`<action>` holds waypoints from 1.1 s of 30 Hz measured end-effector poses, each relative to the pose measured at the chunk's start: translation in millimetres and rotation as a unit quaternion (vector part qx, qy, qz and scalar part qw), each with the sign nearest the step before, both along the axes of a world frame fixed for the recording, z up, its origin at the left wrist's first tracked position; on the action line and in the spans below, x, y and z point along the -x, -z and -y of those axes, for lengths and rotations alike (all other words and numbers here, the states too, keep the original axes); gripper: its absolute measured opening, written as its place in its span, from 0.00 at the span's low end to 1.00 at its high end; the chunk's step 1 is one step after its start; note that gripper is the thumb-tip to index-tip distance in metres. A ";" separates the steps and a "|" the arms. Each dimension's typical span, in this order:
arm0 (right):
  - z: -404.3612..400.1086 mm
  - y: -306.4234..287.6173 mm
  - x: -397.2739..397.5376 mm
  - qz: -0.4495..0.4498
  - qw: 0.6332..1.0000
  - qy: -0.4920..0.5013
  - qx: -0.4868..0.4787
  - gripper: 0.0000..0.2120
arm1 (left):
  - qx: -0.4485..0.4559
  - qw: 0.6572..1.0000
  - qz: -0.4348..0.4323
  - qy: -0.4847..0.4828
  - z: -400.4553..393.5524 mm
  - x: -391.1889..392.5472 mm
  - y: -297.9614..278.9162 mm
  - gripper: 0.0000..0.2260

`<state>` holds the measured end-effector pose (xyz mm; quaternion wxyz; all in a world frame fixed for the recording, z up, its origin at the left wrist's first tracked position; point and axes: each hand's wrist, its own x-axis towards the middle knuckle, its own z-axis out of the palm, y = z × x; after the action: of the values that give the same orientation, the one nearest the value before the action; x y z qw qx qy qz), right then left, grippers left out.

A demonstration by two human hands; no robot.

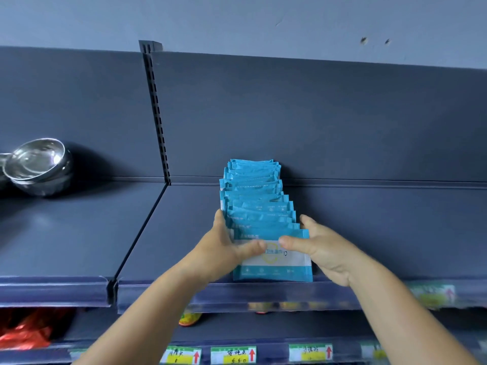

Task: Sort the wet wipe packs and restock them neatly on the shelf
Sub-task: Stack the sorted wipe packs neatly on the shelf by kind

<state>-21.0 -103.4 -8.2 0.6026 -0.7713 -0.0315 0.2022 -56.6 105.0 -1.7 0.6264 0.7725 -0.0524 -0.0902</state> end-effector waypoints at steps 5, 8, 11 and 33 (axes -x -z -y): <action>-27.3 12.7 9.8 0.122 0.990 0.067 0.037 0.33 | -0.096 0.991 0.084 -0.043 11.0 7.1 11.6 0.35; -35.3 8.0 10.7 0.188 0.971 0.100 0.110 0.29 | -0.158 0.975 0.138 -0.076 13.2 7.0 14.1 0.34; -37.9 3.9 14.9 0.218 0.950 0.105 0.196 0.33 | -0.196 0.965 0.154 -0.077 8.8 4.1 16.2 0.33; 71.1 24.4 181.6 0.224 0.819 0.122 0.514 0.31 | -0.511 0.744 0.412 0.124 119.8 95.9 25.6 0.26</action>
<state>-202.5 -174.6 -32.6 0.1146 -0.9906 0.0366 -0.0646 -152.5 -14.8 -27.3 0.0381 0.9256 -0.3467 0.1474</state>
